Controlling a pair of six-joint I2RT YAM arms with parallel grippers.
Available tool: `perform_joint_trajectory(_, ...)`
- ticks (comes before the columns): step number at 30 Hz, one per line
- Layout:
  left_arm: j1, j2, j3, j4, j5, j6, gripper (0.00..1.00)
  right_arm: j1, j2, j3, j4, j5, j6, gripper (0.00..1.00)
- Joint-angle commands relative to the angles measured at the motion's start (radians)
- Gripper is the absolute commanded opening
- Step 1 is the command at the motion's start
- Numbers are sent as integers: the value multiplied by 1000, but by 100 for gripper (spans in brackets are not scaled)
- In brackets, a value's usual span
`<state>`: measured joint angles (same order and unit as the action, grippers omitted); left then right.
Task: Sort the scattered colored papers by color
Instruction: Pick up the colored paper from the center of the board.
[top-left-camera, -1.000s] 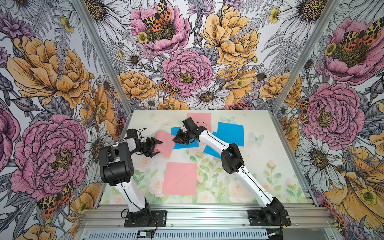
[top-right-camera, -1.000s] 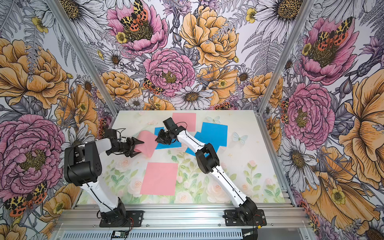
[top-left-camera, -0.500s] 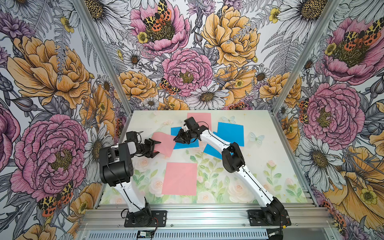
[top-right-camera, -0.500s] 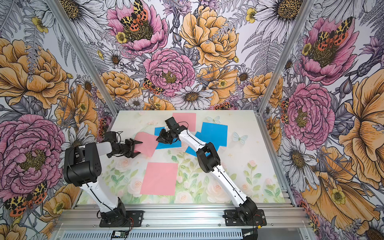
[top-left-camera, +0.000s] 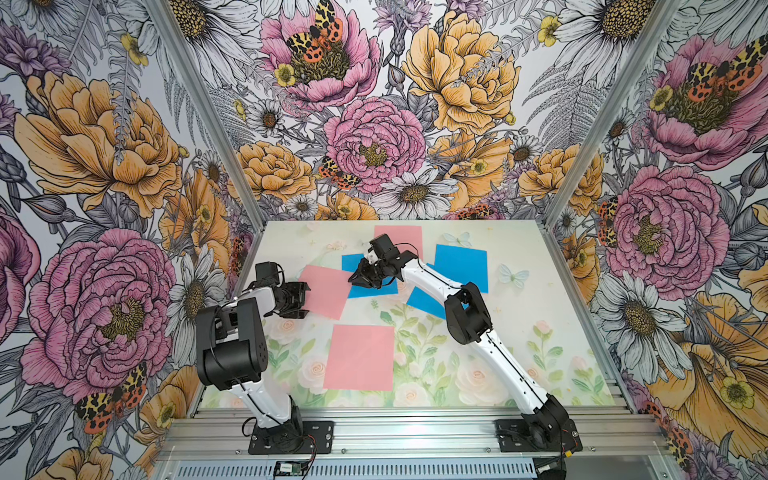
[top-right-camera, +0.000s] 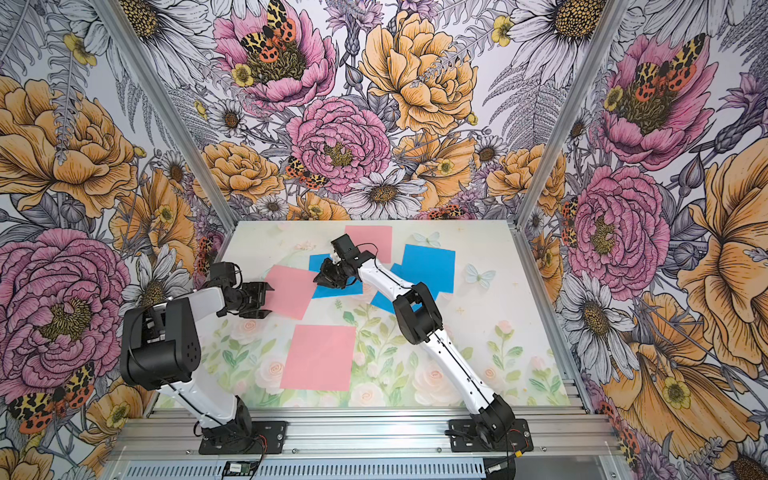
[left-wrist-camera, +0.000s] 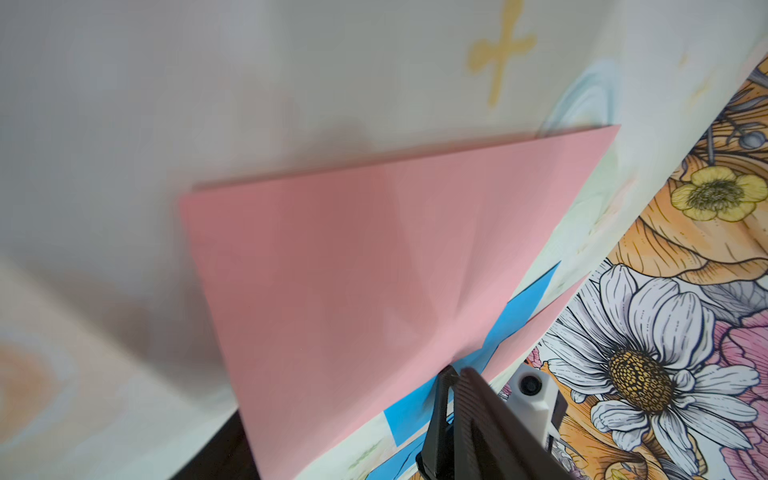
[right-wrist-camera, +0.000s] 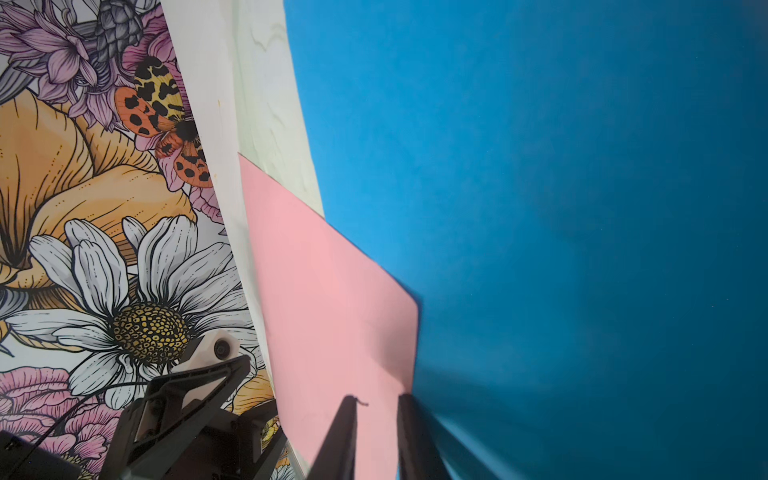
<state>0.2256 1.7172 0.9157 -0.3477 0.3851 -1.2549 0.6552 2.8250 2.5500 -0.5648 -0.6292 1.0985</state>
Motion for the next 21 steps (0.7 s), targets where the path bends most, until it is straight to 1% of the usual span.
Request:
perform_joint_trajectory(1,-33,92,37,-48,-121,45,68,-4,34,9,-100,41,-3,21)
perform_joint_trajectory(3,-45,157,80,-66,-113,84,65,-5,39,28,-99,43,2,21)
perform_joint_trajectory(6,-61,196,124,-84,-115,126,55,-6,39,29,-100,41,0,21)
perform_joint_trajectory(8,-70,202,144,-92,-125,152,51,-5,38,26,-101,35,-4,21)
perform_joint_trajectory(10,-78,199,162,-105,-140,179,43,-6,36,23,-101,35,-6,21)
perform_joint_trajectory(13,-91,193,185,-114,-162,225,37,-6,36,22,-100,35,-5,21)
perform_joint_trajectory(15,-102,183,193,-118,-179,251,31,-6,37,23,-99,34,-7,21)
perform_joint_trajectory(18,-122,163,199,-120,-209,279,19,-6,37,23,-99,30,-7,21)
perform_joint_trajectory(20,-130,156,205,-125,-219,291,7,-6,36,23,-101,28,-9,21)
perform_joint_trajectory(21,-133,154,207,-126,-219,293,3,-5,35,24,-100,29,-8,21)
